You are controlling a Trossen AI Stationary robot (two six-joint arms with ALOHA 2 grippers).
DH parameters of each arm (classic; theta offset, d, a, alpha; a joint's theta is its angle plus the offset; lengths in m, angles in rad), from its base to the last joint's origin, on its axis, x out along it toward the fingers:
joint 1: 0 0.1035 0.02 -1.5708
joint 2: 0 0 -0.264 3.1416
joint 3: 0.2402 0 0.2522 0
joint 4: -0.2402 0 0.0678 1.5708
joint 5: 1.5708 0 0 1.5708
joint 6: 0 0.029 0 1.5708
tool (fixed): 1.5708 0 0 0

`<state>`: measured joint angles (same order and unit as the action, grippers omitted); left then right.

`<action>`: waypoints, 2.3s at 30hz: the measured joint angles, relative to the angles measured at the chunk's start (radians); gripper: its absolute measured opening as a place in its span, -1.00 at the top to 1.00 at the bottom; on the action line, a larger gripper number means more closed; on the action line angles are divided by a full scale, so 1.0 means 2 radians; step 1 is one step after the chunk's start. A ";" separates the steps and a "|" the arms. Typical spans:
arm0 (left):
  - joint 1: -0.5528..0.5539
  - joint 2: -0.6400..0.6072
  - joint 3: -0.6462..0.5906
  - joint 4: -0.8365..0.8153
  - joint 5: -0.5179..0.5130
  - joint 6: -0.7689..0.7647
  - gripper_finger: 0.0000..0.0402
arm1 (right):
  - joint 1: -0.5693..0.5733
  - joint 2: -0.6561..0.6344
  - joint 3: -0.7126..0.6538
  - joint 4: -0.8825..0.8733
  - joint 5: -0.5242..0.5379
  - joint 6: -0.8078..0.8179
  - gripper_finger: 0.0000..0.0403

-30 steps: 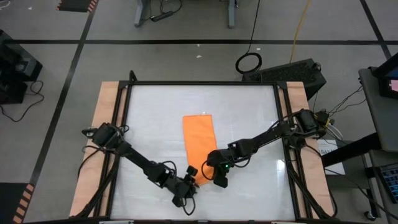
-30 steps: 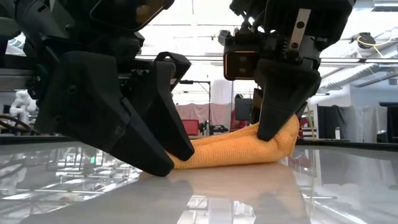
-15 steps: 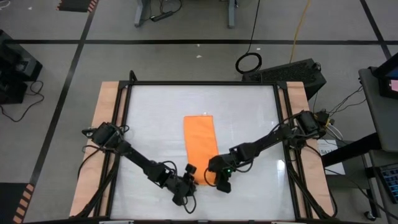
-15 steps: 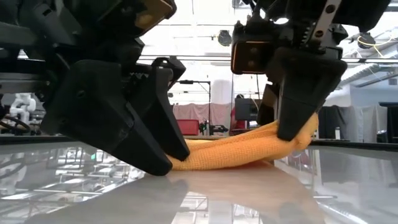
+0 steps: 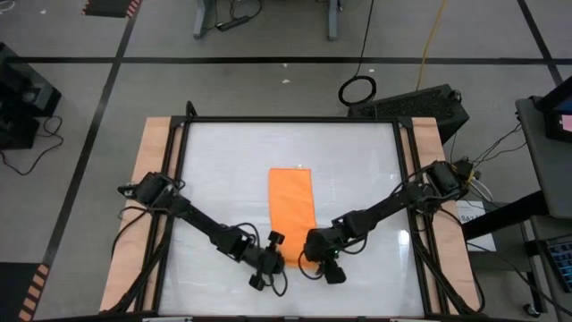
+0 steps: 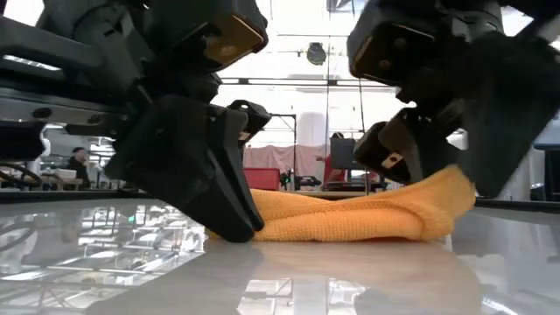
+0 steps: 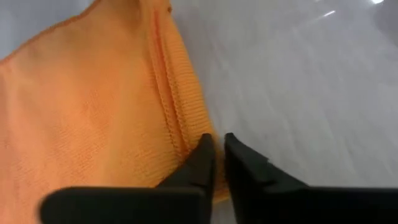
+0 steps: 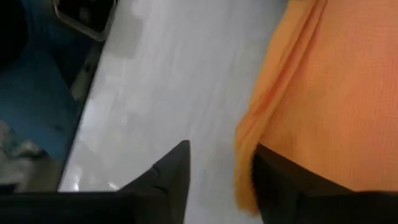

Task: Roll towel
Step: Roll the orange towel

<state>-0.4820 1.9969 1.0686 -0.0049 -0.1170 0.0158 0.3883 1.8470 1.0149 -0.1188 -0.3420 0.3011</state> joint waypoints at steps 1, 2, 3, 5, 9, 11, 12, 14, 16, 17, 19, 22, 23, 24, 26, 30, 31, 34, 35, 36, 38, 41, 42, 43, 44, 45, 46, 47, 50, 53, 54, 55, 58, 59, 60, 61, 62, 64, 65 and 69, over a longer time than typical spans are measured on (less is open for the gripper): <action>0.003 0.000 0.000 -0.001 0.008 0.000 0.90 | 0.000 -0.002 0.000 -0.012 0.000 -0.012 0.24; 0.005 0.000 0.000 -0.001 0.017 -0.002 0.95 | 0.000 -0.005 0.000 -0.021 0.000 -0.018 0.18; 0.007 0.000 0.000 -0.001 0.025 -0.005 0.96 | 0.000 -0.008 0.000 -0.029 0.001 -0.020 0.14; 0.009 0.001 -0.001 0.000 0.039 -0.014 0.96 | 0.003 -0.017 0.000 -0.051 0.002 -0.021 0.07; 0.016 0.001 -0.001 0.009 0.077 -0.045 0.98 | 0.022 -0.054 0.000 -0.087 0.041 -0.026 0.04; 0.018 0.001 -0.002 0.017 0.090 -0.059 0.98 | 0.035 -0.076 0.000 -0.102 0.068 -0.029 0.05; 0.018 0.001 -0.002 0.021 0.097 -0.067 0.98 | 0.042 -0.089 0.000 -0.102 0.082 -0.031 0.06; 0.023 0.001 -0.002 0.033 0.115 -0.084 0.99 | 0.058 -0.110 0.000 -0.103 0.119 -0.047 0.08; 0.029 0.002 -0.002 0.048 0.142 -0.105 0.99 | 0.080 -0.124 0.001 -0.095 0.164 -0.067 0.10; 0.033 0.002 -0.002 0.058 0.158 -0.114 0.99 | 0.091 -0.127 0.001 -0.095 0.187 -0.075 0.10; 0.039 0.000 -0.003 0.071 0.190 -0.133 0.99 | 0.112 -0.127 0.001 -0.094 0.225 -0.082 0.11; 0.050 -0.004 -0.004 0.087 0.231 -0.155 0.99 | 0.138 -0.114 0.001 -0.088 0.245 -0.078 0.11; 0.054 -0.005 -0.004 0.091 0.242 -0.163 0.99 | 0.146 -0.107 0.001 -0.083 0.252 -0.076 0.12; 0.059 -0.005 -0.004 0.096 0.252 -0.171 0.99 | 0.153 -0.099 0.001 -0.077 0.262 -0.076 0.12; 0.066 -0.005 -0.004 0.101 0.265 -0.184 1.00 | 0.170 -0.086 0.000 -0.070 0.300 -0.071 0.13; 0.080 -0.005 -0.003 0.105 0.273 -0.197 1.00 | 0.189 -0.062 0.000 -0.059 0.354 -0.071 0.17; 0.085 -0.005 -0.003 0.105 0.279 -0.202 1.00 | 0.190 -0.053 0.000 -0.056 0.355 -0.072 0.18; 0.102 -0.006 -0.002 0.102 0.297 -0.221 1.00 | 0.194 -0.027 0.000 -0.037 0.355 -0.072 0.20; 0.107 -0.006 -0.002 0.099 0.299 -0.228 1.00 | 0.195 -0.020 0.000 -0.026 0.355 -0.073 0.21; 0.112 -0.006 -0.003 0.098 0.301 -0.236 1.00 | 0.198 -0.013 0.000 -0.018 0.356 -0.074 0.22; 0.120 -0.006 -0.006 0.097 0.306 -0.253 1.00 | 0.202 -0.004 0.000 -0.006 0.367 -0.080 0.23; 0.129 -0.007 -0.008 0.095 0.311 -0.267 1.00 | 0.207 0.000 0.000 -0.004 0.417 -0.086 0.25; 0.132 -0.007 -0.008 0.092 0.311 -0.268 1.00 | 0.207 0.000 0.000 -0.004 0.433 -0.093 0.26; 0.135 -0.007 -0.008 0.088 0.312 -0.269 1.00 | 0.206 0.000 0.000 -0.004 0.445 -0.101 0.26; 0.138 -0.007 -0.008 0.085 0.312 -0.272 1.00 | 0.206 0.000 0.000 -0.003 0.448 -0.111 0.27; 0.141 -0.007 -0.008 0.082 0.313 -0.276 1.00 | 0.204 0.000 0.000 -0.002 0.448 -0.120 0.27; 0.145 -0.007 -0.008 0.081 0.316 -0.278 1.00 | 0.200 0.000 0.000 -0.002 0.448 -0.128 0.27; 0.148 -0.007 -0.008 0.080 0.318 -0.280 1.00 | 0.197 0.002 0.000 -0.002 0.447 -0.132 0.27; 0.157 -0.007 -0.008 0.072 0.321 -0.280 1.00 | 0.185 0.012 0.000 -0.002 0.447 -0.143 0.27; 0.164 -0.007 -0.008 0.072 0.332 -0.280 1.00 | 0.174 0.028 0.000 -0.002 0.448 -0.144 0.27; 0.166 -0.007 -0.008 0.072 0.336 -0.280 1.00 | 0.171 0.033 0.000 -0.002 0.449 -0.144 0.27; 0.167 -0.007 -0.008 0.072 0.340 -0.280 1.00 | 0.168 0.036 0.000 -0.001 0.452 -0.144 0.27; 0.169 -0.007 -0.008 0.072 0.353 -0.280 1.00 | 0.162 0.042 0.001 0.001 0.475 -0.144 0.27; 0.169 -0.007 -0.008 0.071 0.356 -0.280 1.00 | 0.160 0.042 0.001 0.001 0.480 -0.146 0.27; 0.169 -0.007 -0.008 0.071 0.356 -0.280 1.00 | 0.156 0.042 0.001 0.000 0.485 -0.150 0.27; 0.169 -0.007 -0.008 0.068 0.356 -0.280 1.00 | 0.151 0.042 0.001 -0.002 0.488 -0.151 0.27; 0.169 -0.007 -0.008 0.064 0.356 -0.280 1.00 | 0.146 0.042 0.001 -0.003 0.488 -0.151 0.27; 0.169 -0.007 -0.008 0.060 0.358 -0.280 1.00 | 0.140 0.042 0.001 -0.006 0.488 -0.150 0.27; 0.169 -0.007 -0.008 0.060 0.358 -0.280 1.00 | 0.136 0.042 0.001 -0.006 0.486 -0.146 0.27; 0.169 -0.007 -0.008 0.059 0.359 -0.280 1.00 | 0.120 0.042 0.001 -0.005 0.459 -0.132 0.39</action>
<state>-0.1444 1.9823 1.0531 0.1130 0.6003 -0.5449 0.6275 1.9301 1.0161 -0.1295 0.5764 0.0364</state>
